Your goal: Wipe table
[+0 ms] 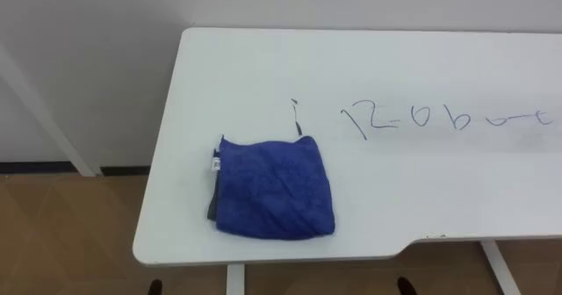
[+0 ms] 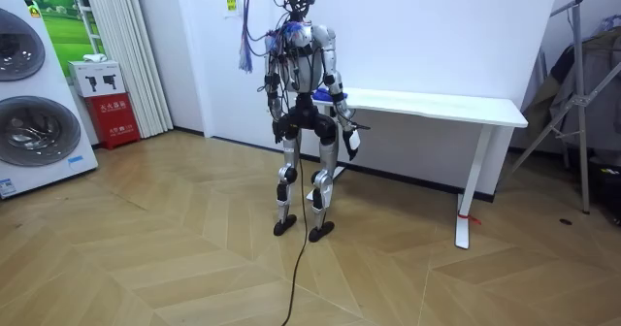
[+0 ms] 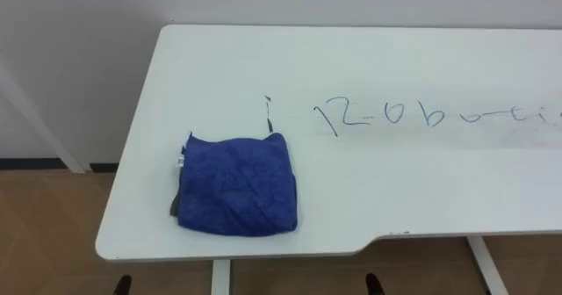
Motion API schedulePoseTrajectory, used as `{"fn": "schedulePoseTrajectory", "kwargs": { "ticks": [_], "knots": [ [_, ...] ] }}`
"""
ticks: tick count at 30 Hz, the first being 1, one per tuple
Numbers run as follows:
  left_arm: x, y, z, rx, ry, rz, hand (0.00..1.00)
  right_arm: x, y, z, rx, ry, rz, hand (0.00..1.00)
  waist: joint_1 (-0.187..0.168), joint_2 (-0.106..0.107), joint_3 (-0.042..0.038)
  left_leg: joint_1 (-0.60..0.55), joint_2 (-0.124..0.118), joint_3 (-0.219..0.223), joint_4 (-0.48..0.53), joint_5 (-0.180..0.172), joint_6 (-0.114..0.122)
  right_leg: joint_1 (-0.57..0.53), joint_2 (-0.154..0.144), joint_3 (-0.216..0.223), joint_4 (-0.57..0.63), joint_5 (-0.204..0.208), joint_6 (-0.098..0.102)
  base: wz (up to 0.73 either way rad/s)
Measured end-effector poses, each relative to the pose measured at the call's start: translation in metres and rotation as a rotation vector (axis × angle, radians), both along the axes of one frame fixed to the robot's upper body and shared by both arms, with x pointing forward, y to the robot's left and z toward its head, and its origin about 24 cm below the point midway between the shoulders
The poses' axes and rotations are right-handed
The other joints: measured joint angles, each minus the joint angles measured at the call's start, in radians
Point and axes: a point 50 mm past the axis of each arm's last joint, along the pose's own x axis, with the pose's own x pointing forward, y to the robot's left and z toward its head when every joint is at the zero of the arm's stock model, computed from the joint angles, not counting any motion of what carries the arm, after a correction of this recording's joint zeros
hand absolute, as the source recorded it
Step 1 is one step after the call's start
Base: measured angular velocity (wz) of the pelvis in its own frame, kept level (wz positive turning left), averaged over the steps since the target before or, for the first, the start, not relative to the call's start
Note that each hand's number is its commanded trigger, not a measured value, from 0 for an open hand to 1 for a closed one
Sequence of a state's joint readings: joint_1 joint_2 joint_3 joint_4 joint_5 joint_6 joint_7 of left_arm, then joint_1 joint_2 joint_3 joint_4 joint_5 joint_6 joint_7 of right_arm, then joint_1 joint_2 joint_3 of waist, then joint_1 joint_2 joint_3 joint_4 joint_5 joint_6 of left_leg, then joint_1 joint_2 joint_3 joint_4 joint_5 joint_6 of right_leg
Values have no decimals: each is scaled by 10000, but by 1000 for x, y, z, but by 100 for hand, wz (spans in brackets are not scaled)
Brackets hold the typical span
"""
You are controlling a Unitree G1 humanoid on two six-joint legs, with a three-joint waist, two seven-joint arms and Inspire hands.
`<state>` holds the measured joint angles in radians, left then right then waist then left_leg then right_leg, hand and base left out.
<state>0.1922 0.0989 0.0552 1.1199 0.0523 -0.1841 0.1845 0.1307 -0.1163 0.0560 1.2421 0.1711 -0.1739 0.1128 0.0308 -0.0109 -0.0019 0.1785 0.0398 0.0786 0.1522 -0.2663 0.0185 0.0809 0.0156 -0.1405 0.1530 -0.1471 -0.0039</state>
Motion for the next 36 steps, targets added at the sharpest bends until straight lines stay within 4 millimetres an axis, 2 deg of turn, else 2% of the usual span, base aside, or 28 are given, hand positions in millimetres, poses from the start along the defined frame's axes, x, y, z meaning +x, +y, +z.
{"fn": "schedulePoseTrajectory", "kwargs": {
  "ticks": [11, 15, 20, 23, 27, 28, 31, 36],
  "knots": [
    [0, 0, 0, -49, 13, 0, 0, -3, 1, 0, 124, 60, 40, 0, 29, -125, 6, -12, -6, -2, -1, 0, 0, 6, -5, 13, -5, -1, 1, 0],
    [-1, -1, -1, -223, 52, -56, 0, -3, 1, 0, 194, 71, -70, 0, 39, -112, 5, -6, 0, 5, -1, 0, 0, 17, 1, 7, -18, 0, 0, 0],
    [-5, 2, -2, -267, 315, 257, 0, -14, -1, -3, 147, 637, -652, 0, 18, -115, 5, 64, 11, 41, -25, 0, 0, 72, 14, 28, -19, 0, 0, 0],
    [-11, 3, -3, -306, 616, 461, 0, -26, -5, -4, 47, 1137, -1698, 0, 18, -116, 11, 167, 10, 52, -46, 0, 0, 167, 14, 19, -19, -1, 1, 0],
    [-26, 10, -3, -297, 1138, 1269, 0, -46, -16, -4, -224, 1720, -4252, 0, -156, -109, 22, 281, 9, 2, -73, -1, 0, 255, 17, 25, -15, -1, 2, 1],
    [-32, 14, -3, -243, 1260, 1648, 0, -52, -19, -3, -298, 1864, -5219, 0, -276, -193, 76, 332, 12, -6, -100, -1, 0, 286, 21, 30, -15, -2, 2, 0],
    [-45, 24, -1, -11, 1500, 2464, 0, -61, -30, -1, -500, 1914, -7225, 0, -523, -195, 108, 443, 11, 15, -178, -2, -1, 346, 28, 15, 22, -23, 3, 0],
    [-50, 41, 4, 629, 1667, 2787, 0, -65, -54, 6, -1403, 2006, -8673, 0, -660, -287, 93, 439, -4, 97, -177, -2, -1, 210, 11, 89, 220, -85, -7, -8]
  ]
}}
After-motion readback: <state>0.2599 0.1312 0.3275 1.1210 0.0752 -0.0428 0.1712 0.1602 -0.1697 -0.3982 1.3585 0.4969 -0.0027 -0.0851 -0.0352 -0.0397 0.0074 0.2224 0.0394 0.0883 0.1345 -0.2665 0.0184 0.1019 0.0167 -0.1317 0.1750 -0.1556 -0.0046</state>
